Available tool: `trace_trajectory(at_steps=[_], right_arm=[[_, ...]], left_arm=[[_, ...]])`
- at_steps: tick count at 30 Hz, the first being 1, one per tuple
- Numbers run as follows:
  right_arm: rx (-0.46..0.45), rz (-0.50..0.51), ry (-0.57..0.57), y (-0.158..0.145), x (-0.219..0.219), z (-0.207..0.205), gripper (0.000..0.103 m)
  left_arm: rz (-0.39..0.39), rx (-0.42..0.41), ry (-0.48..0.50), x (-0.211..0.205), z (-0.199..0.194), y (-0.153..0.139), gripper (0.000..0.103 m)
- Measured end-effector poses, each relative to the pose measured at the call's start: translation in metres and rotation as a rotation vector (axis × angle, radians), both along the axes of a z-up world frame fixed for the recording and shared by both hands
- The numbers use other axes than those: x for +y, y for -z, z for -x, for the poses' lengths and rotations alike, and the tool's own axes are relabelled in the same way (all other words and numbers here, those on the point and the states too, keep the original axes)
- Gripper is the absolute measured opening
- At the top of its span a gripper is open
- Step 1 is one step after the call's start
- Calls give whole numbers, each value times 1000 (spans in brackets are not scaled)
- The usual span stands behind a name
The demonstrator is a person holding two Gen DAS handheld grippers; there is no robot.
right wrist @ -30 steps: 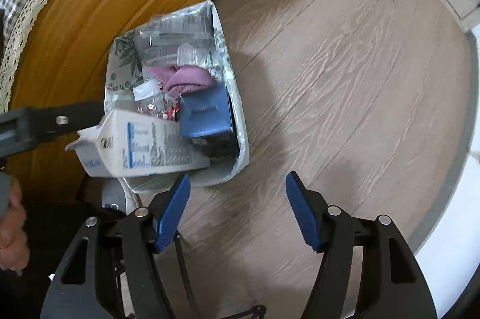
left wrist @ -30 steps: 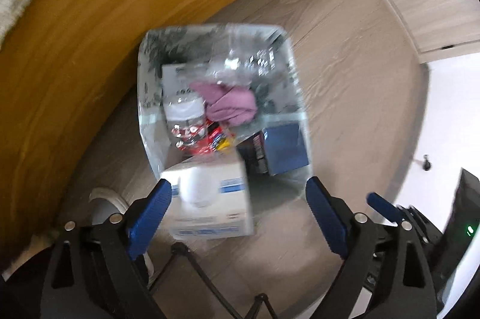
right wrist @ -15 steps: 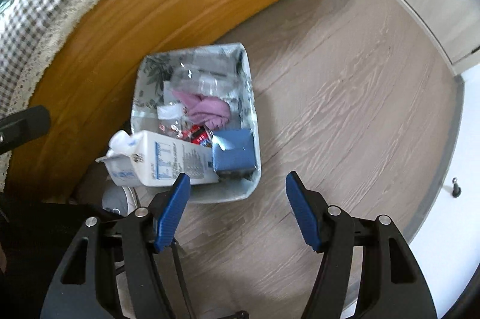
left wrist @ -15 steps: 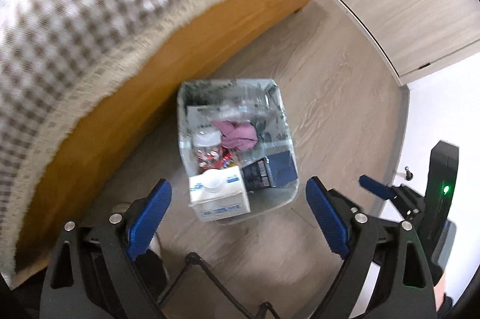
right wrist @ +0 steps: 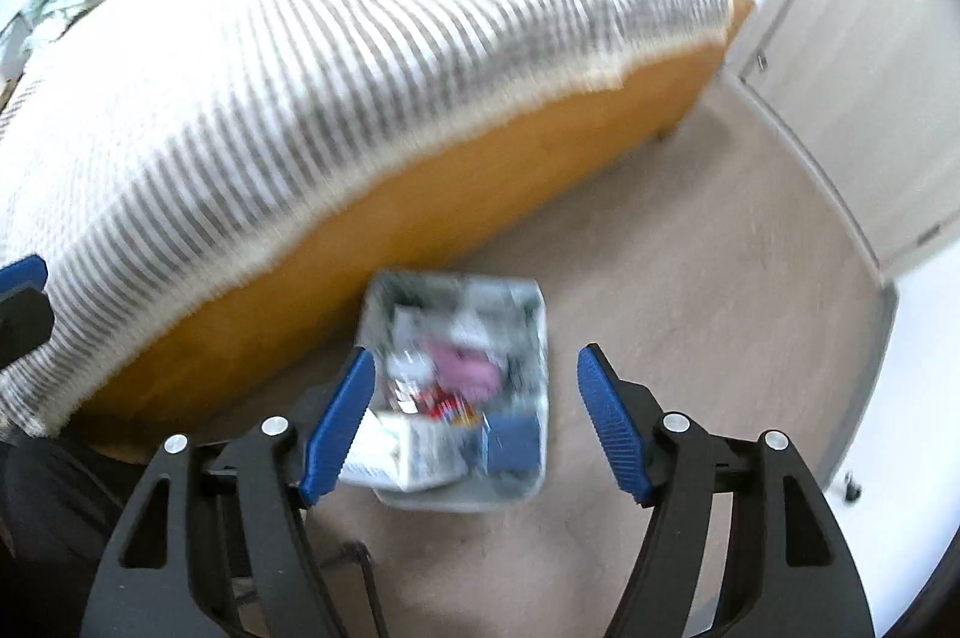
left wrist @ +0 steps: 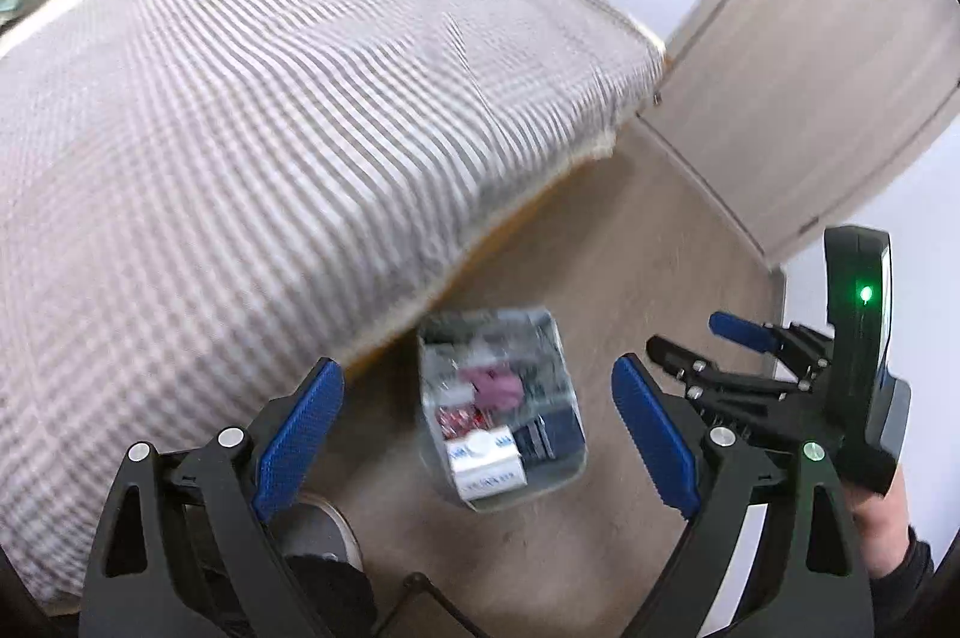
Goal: Collect trash
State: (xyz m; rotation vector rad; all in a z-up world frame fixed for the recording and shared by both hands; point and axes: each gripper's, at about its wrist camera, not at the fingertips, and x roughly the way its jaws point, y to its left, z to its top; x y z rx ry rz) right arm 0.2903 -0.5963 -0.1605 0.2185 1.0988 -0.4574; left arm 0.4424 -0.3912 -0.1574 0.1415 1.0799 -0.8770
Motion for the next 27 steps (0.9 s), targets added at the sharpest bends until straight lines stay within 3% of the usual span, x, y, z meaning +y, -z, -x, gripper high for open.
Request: trace_trajectory(at_steps=[6,14,19,24,27], right_arm=[[-79,51,-98,-49,32,-56,67],[-130,51,-297,-78,108,-145,67],[-171,58,-416,-97,167,-210,67],[-233,29,-457,-116,205,-266,68],[-265,19,-466,-122,222,-299,76]], left_arm=[[30,-141,-100,74,-43,-45,91],[46,-285,-323,193,-116,-97,94],[39,-348,-444,250,-157,-113,96],[14,-428,-544,293,-196,-121,96],[36,-485,-589,317,-212,-125,96]])
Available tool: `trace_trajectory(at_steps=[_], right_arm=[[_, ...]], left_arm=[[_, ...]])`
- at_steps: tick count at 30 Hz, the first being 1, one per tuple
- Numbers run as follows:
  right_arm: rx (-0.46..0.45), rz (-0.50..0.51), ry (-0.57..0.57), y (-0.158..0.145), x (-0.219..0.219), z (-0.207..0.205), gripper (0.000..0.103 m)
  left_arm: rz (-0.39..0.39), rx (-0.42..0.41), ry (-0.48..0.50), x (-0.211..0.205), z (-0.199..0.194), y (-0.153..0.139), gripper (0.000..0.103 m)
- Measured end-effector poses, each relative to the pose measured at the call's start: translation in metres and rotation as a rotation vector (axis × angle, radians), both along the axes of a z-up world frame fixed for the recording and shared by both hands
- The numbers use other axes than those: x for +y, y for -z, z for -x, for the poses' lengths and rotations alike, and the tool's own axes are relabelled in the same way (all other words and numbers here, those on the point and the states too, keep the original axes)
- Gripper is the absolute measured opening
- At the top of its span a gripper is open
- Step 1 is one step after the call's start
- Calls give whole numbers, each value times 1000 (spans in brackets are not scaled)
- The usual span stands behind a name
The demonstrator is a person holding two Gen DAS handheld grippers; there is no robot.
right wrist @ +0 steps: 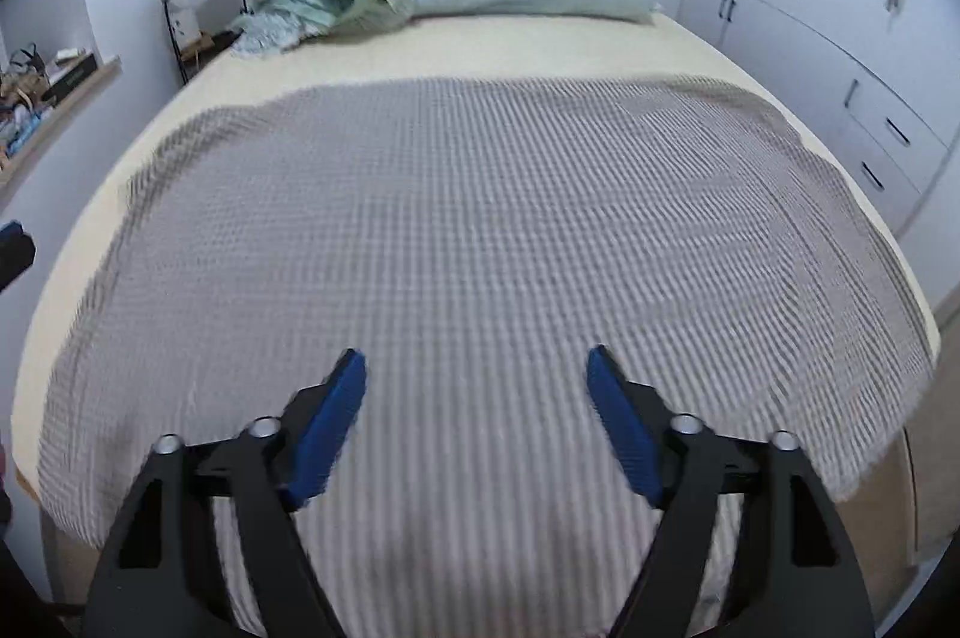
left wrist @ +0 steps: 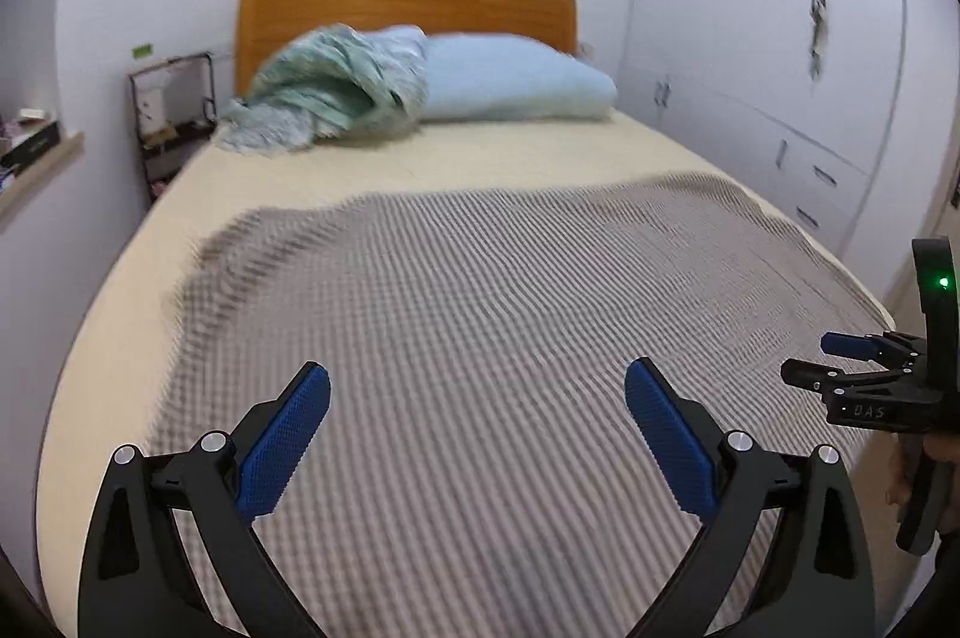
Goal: Collect trash
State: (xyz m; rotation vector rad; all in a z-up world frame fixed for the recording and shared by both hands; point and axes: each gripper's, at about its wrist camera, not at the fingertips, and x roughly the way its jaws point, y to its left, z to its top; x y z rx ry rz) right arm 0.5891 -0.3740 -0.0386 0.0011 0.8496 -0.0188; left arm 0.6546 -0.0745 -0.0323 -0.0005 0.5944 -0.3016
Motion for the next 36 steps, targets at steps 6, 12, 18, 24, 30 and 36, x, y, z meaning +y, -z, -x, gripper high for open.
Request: trace_trajectory(at_steps=[6,12,18,24,30,36], right_arm=[[9,-5,-46,9,42,-65,76],[-174,35,-82,8,77,-97,76],[-344,-11,-77,7,78,-120,76],[-405,-79,-33,2,66,-125,76],[-431,-49,-35,-12,66,-102,76],[-471,5,-53,-43,63,-53,76]], left_arm=[[0,-44,-92,39,-49,1,96],[14,-138,-173,67,-95,-2,96],[21,-231,-194,78,-122,5,96],[41,-299,-171,77,-123,0,96],[43,-319,-149,69,-104,-11,96],[59,-350,-128,63,-56,-38,96]])
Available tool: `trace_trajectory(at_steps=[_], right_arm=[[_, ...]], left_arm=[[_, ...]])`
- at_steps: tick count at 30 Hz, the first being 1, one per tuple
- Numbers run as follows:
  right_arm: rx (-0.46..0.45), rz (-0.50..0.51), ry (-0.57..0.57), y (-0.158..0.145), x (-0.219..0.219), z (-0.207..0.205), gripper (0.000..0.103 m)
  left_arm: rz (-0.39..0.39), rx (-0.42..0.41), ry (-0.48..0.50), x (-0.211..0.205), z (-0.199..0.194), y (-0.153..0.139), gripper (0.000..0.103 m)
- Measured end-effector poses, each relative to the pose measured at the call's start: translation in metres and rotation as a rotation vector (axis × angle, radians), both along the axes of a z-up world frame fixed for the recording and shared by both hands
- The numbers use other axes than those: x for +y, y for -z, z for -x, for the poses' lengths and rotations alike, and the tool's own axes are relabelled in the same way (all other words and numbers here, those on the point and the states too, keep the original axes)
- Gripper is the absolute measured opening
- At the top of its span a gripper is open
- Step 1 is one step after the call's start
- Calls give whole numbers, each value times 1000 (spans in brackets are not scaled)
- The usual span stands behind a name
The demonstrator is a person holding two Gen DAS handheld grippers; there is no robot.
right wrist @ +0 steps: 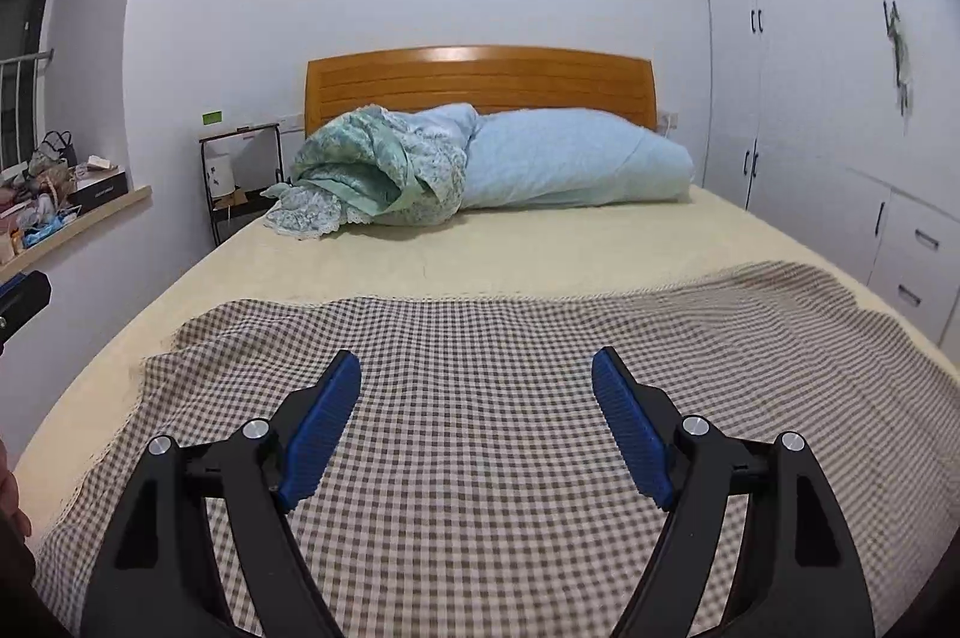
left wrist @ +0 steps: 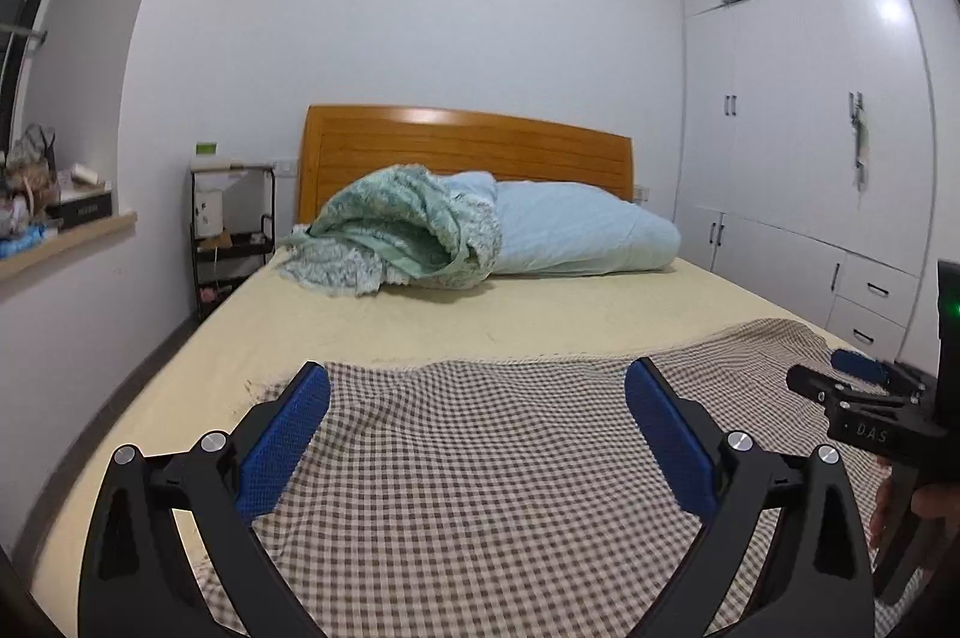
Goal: Collect trash
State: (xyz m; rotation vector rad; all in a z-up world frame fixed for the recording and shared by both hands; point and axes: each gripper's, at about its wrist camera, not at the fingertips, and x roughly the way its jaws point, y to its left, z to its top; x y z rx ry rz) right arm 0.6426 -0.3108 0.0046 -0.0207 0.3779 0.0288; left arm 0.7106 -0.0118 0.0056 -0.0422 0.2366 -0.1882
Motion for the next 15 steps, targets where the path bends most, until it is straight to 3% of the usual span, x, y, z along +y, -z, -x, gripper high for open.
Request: trace_trajectory(at_steps=[2,4,7,12,15], right_arm=[[-8,40,-16,-13,2,22,76],[-16,59,-24,-22,4,42,83],[-25,81,-32,-37,4,75,84],[2,50,-41,-56,-1,136,90],[-11,39,-26,-61,-4,170,90]], left_arm=[[-15,-12,6,-3,16,-9,96],[-16,-27,13,-4,38,-23,96],[-12,-50,21,-7,76,-42,96],[-18,-17,52,-10,141,-65,96],[-23,-49,51,-9,188,-73,96]])
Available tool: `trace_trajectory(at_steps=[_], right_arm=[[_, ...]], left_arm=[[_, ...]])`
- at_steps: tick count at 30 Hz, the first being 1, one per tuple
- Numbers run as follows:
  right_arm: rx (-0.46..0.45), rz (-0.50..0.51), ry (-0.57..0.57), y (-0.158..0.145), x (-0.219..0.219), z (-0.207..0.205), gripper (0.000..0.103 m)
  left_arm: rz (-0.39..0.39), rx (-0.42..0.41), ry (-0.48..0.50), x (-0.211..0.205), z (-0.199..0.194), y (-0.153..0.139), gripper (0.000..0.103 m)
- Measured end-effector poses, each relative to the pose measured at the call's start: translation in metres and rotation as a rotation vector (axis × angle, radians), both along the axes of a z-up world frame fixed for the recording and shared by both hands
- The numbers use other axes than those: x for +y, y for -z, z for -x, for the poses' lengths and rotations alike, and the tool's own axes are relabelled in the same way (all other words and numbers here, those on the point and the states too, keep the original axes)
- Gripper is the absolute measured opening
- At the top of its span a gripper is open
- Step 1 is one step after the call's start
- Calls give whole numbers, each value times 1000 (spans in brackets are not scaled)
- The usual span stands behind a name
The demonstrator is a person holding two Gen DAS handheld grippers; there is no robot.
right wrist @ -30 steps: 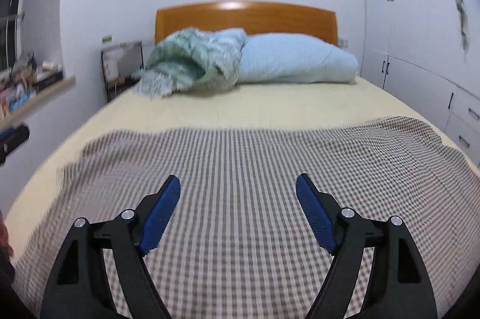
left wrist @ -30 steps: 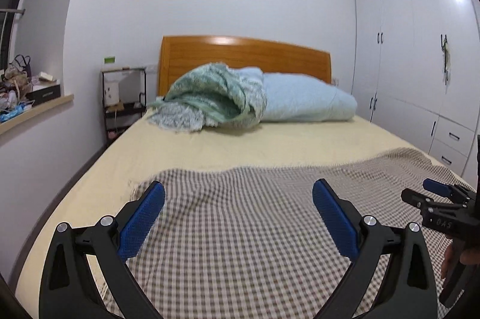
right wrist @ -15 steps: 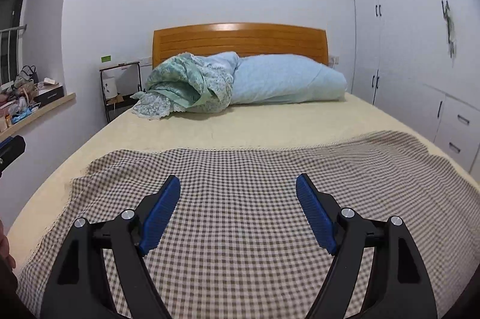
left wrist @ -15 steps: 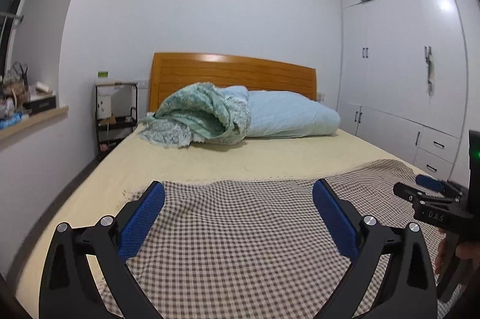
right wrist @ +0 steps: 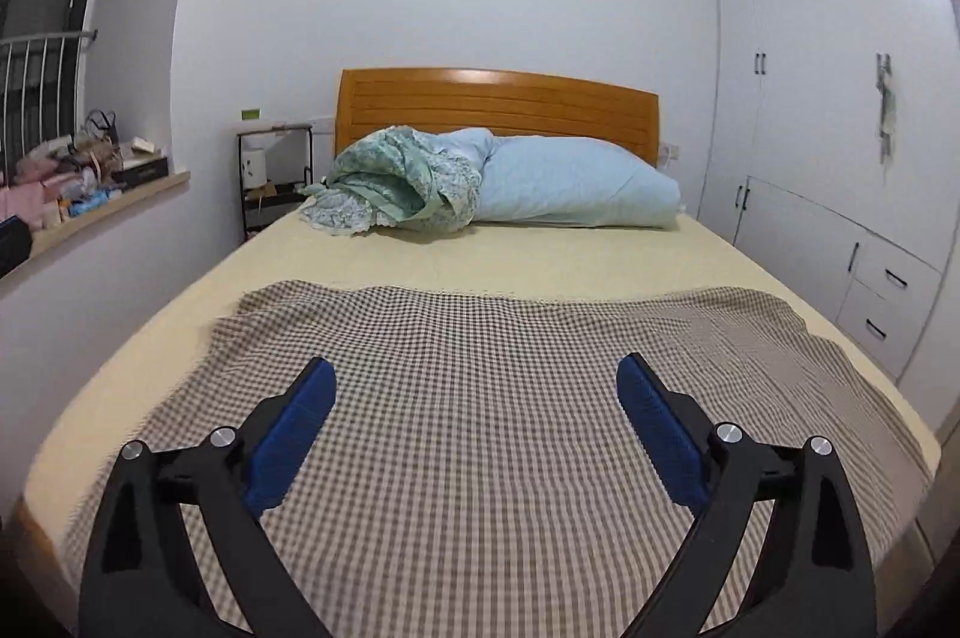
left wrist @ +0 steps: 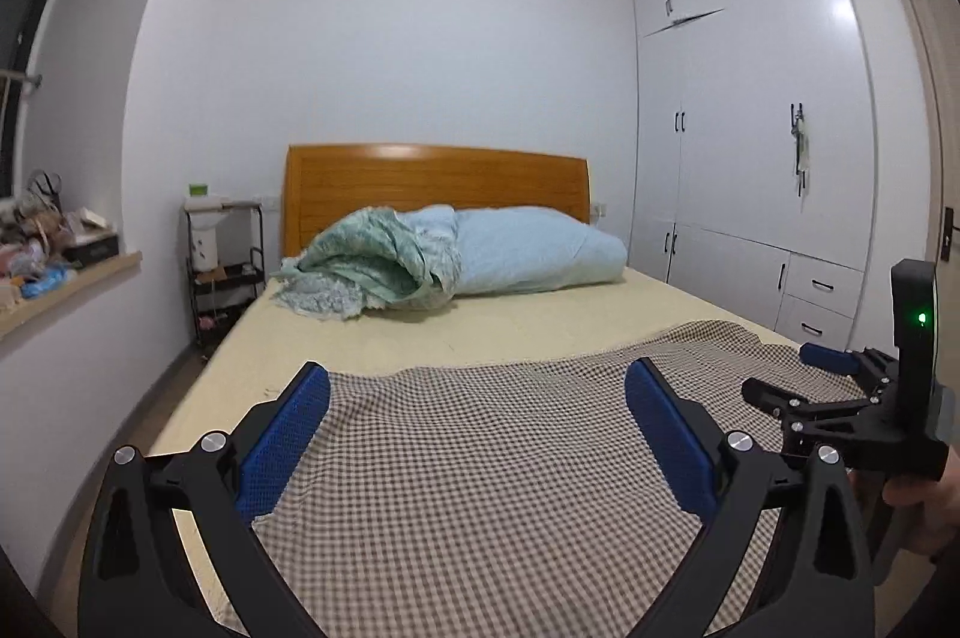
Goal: Collect trash
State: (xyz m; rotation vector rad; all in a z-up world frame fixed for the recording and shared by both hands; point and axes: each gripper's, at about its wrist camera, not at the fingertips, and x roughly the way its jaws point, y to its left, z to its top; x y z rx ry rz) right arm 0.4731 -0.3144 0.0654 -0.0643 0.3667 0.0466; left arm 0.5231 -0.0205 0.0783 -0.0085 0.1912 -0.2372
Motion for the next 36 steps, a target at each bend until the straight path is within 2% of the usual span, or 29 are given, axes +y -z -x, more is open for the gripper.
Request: trace_trajectory(at_steps=[6,11,15,21,24,29,32,36], right_arm=[[-26,-39,-3,-4,-11,81,90],[-34,-33,-6,6,-15,140,90],[-37,-40,-10,16,-14,188,90],[-59,17,43,29,-5,258,90],[-60,18,72,35,1,296,90],[-53,-18,79,44,18,351,90],[-104,79,121,50,36,384,90],[-90,-5,124,62,41,422,90]], left_arm=[[-21,-8,-9,1,82,-7,96],[7,-68,-36,6,163,-10,96],[-1,-77,-46,6,220,-9,96],[-9,-52,-101,11,305,11,96],[-9,-33,-115,14,344,16,96],[15,-24,-85,21,409,26,96],[27,-48,-125,23,443,37,96],[17,-81,-167,24,479,50,96]])
